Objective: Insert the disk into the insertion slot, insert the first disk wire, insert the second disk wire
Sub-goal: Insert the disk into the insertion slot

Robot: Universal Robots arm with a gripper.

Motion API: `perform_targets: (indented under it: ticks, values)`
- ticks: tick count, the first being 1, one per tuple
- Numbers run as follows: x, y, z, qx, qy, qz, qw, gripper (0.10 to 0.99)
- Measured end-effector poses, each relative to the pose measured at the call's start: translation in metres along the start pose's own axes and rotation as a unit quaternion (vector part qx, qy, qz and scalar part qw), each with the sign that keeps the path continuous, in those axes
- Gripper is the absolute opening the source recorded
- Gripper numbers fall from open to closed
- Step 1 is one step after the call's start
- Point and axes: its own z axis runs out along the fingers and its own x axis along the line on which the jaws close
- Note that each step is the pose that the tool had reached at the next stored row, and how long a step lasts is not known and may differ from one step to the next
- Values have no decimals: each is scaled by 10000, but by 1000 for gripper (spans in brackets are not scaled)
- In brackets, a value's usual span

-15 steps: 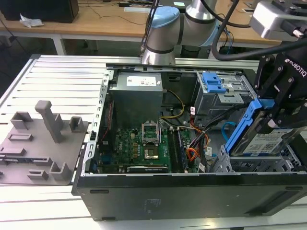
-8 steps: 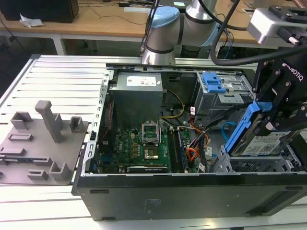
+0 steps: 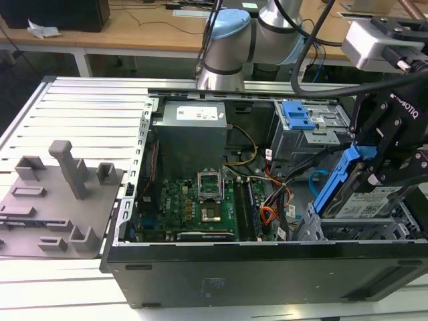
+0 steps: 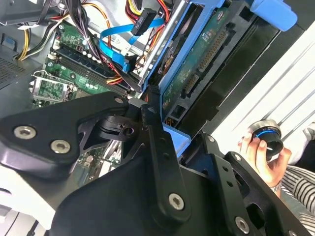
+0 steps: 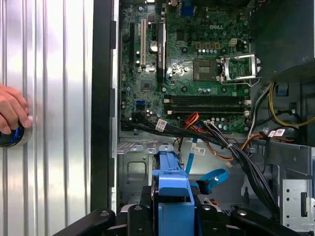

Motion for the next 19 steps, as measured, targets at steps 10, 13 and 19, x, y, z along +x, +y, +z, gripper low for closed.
perform_targets:
  ticks: [10, 13, 19]
  values:
    - [0, -3, 80, 0, 0, 0, 10000, 365]
    - [0, -4, 98, 0, 0, 0, 10000, 365]
    - [-1, -6, 164, 0, 0, 0, 10000, 365]
